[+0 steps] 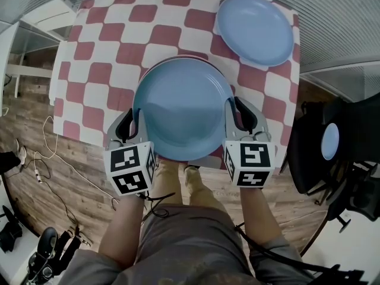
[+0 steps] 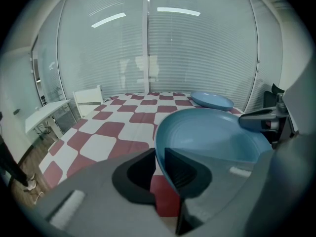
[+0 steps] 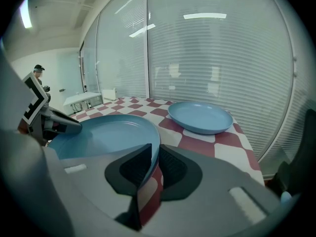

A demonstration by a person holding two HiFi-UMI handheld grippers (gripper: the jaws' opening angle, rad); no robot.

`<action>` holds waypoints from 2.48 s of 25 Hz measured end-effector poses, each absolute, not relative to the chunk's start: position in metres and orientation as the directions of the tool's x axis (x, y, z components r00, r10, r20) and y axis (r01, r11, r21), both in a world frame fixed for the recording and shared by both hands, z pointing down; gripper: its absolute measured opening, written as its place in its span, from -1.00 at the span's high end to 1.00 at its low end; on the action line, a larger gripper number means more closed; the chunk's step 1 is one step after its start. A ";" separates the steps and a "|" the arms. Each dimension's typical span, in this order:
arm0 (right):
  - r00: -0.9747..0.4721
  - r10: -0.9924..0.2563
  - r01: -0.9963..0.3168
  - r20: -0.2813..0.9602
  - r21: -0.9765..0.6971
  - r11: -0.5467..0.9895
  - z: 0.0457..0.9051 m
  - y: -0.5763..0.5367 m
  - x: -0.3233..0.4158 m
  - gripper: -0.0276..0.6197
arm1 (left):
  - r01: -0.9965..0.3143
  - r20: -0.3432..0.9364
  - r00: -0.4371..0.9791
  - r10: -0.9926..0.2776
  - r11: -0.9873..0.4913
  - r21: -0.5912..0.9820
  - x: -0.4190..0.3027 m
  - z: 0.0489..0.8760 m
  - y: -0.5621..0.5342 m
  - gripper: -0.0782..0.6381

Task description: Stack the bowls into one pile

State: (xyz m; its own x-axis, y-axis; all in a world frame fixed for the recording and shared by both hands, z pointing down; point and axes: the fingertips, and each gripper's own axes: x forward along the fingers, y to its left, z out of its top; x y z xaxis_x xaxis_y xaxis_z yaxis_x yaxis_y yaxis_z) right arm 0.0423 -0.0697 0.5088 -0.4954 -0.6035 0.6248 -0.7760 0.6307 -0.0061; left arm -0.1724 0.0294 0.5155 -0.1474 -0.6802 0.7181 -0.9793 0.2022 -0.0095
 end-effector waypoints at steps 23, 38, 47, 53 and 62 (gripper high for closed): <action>-0.518 -0.704 -0.784 0.486 0.061 0.618 0.498 -0.070 0.038 0.51 | -0.980 0.578 -0.195 -0.792 0.187 -0.073 -0.172 0.499 0.019 0.54; -0.510 -0.810 -0.838 0.290 0.045 0.544 0.358 -0.047 0.090 0.84 | -0.992 0.367 -0.122 -0.922 0.098 -0.082 -0.129 0.364 0.019 0.78; -0.410 -0.902 -0.902 0.132 0.089 0.423 0.262 -0.050 0.159 0.84 | -0.996 0.180 -0.023 -0.983 0.007 -0.088 -0.083 0.263 -0.009 0.78; -0.347 -0.935 -0.931 0.071 0.093 0.353 0.233 -0.046 0.195 0.84 | -0.993 0.146 0.049 -0.988 -0.065 -0.102 -0.050 0.240 -0.018 0.78; -0.308 -0.949 -0.946 0.063 0.083 0.313 0.229 -0.035 0.236 0.84 | -0.985 0.156 0.115 -0.981 -0.133 -0.111 0.001 0.238 -0.019 0.78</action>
